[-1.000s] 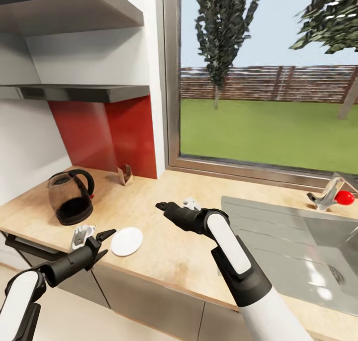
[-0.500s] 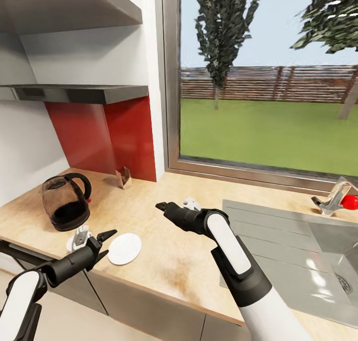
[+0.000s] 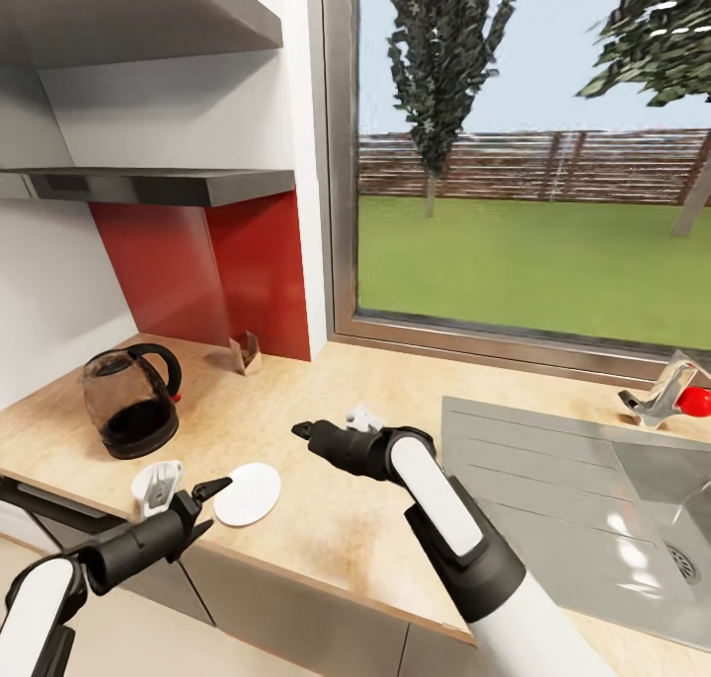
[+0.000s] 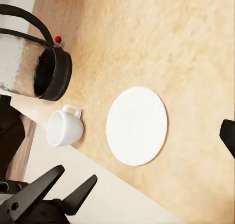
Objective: Set up a coffee station on the kitchen countertop: keep the coffee maker on the countertop, move the bottle of coffee from the kitchen shelf to the counter next to the coffee maker, place a paper coffee filter on top of the coffee maker, put the saucer next to the coffee maker with the coffee cup on the saucer, and place the electric kettle next to the coffee maker.
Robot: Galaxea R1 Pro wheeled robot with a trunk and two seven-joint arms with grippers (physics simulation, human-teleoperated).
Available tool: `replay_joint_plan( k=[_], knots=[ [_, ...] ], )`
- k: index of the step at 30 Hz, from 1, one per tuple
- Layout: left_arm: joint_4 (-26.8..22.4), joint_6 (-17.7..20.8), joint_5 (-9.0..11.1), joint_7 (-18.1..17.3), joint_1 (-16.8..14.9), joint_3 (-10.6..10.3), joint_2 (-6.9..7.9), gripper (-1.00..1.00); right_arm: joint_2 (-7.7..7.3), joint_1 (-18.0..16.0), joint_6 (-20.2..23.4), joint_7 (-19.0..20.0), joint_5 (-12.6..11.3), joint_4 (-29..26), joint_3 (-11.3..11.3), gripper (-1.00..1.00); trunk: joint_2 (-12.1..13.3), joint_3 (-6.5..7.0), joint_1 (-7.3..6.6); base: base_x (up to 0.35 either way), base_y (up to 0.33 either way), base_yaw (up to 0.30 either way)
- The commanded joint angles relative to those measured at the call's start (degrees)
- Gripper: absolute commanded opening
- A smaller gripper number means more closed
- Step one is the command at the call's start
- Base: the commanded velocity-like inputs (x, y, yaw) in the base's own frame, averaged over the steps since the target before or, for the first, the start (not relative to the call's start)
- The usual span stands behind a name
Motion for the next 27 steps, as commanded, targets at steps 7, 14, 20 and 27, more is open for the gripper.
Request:
replay_joint_plan(
  k=[7,14,20,27],
  knots=[
    [-0.1,0.3,0.6,0.6,0.7,0.1,0.17,1.0,0.06,-0.1,0.0,-0.5,-0.4,1.0,1.2,1.0,-0.1,-0.13,0.04,0.0,0.0,0.0],
    [-0.1,0.2,0.5,0.6,0.7,0.1,0.41,1.0,0.06,-0.1,0.0,0.9,-0.4,5.1,2.1,1.0,-0.1,-0.13,0.04,0.0,0.0,0.0],
    [-0.1,0.2,0.5,0.6,0.7,0.1,0.45,1.0,0.0,-0.1,0.0,4.2,-0.3,6.1,2.1,1.0,-0.1,-0.13,0.04,0.0,0.0,0.0],
    [-0.1,0.2,0.5,0.6,0.7,0.1,0.48,1.0,-0.03,-0.1,0.0,4.9,-0.3,6.4,2.1,1.0,-0.1,-0.35,0.04,0.0,0.0,0.092]
  ],
)
